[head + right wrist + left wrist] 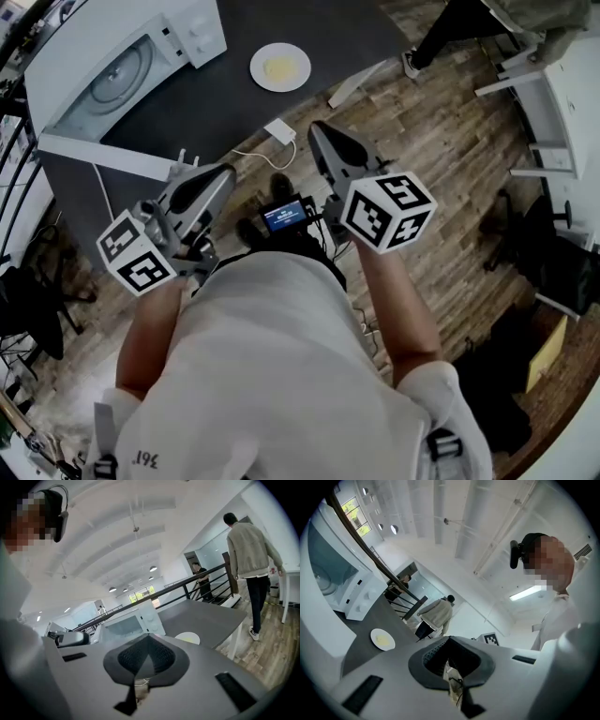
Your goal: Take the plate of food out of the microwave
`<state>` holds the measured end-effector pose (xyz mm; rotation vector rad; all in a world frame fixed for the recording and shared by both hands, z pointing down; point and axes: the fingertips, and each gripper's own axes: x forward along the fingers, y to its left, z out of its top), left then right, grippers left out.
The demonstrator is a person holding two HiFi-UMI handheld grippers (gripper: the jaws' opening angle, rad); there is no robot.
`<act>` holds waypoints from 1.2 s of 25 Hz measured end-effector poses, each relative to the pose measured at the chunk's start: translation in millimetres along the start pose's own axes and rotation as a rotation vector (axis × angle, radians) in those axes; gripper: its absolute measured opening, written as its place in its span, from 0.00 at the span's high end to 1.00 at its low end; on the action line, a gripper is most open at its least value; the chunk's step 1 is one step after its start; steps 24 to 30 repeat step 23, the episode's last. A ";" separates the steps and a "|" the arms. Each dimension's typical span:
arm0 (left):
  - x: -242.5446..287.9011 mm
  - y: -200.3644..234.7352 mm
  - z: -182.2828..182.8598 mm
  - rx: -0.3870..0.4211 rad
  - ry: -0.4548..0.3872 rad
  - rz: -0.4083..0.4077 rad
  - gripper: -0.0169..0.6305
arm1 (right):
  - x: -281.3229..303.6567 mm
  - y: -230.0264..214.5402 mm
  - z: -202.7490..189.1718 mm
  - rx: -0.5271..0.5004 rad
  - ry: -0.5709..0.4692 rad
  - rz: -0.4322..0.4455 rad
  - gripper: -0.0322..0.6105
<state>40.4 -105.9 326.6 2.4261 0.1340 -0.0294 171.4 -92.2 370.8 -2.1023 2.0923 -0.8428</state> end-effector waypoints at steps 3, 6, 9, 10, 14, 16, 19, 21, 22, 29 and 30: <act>-14.5 -9.0 4.5 0.005 -0.022 0.001 0.96 | -7.4 14.5 7.8 -0.017 -0.017 0.022 0.95; -28.2 -14.0 9.6 0.006 -0.053 0.010 0.96 | -13.0 30.5 19.7 -0.047 -0.044 0.052 0.95; -40.2 -15.3 12.1 -0.001 -0.082 0.022 0.96 | -14.9 44.0 29.9 -0.074 -0.062 0.077 0.95; -43.4 -14.8 11.9 -0.003 -0.089 0.026 0.96 | -14.4 47.3 31.9 -0.080 -0.065 0.083 0.95; -51.5 -13.3 8.7 -0.016 -0.106 0.037 0.96 | -9.7 55.5 33.1 -0.088 -0.063 0.097 0.95; -53.9 -13.8 7.5 -0.019 -0.111 0.038 0.96 | -7.2 59.2 33.0 -0.087 -0.062 0.103 0.95; -57.3 -13.9 5.8 -0.023 -0.113 0.045 0.96 | -5.4 64.0 32.6 -0.095 -0.060 0.109 0.95; -58.7 -13.8 3.4 -0.027 -0.113 0.049 0.96 | -6.3 64.5 31.5 -0.101 -0.056 0.108 0.95; -58.8 -14.0 1.7 -0.029 -0.112 0.050 0.96 | -7.4 63.9 30.6 -0.104 -0.053 0.106 0.95; -58.8 -14.3 -0.3 -0.031 -0.111 0.050 0.96 | -8.7 63.1 29.5 -0.107 -0.050 0.103 0.95; -58.8 -14.3 -0.3 -0.031 -0.111 0.050 0.96 | -8.7 63.1 29.5 -0.107 -0.050 0.103 0.95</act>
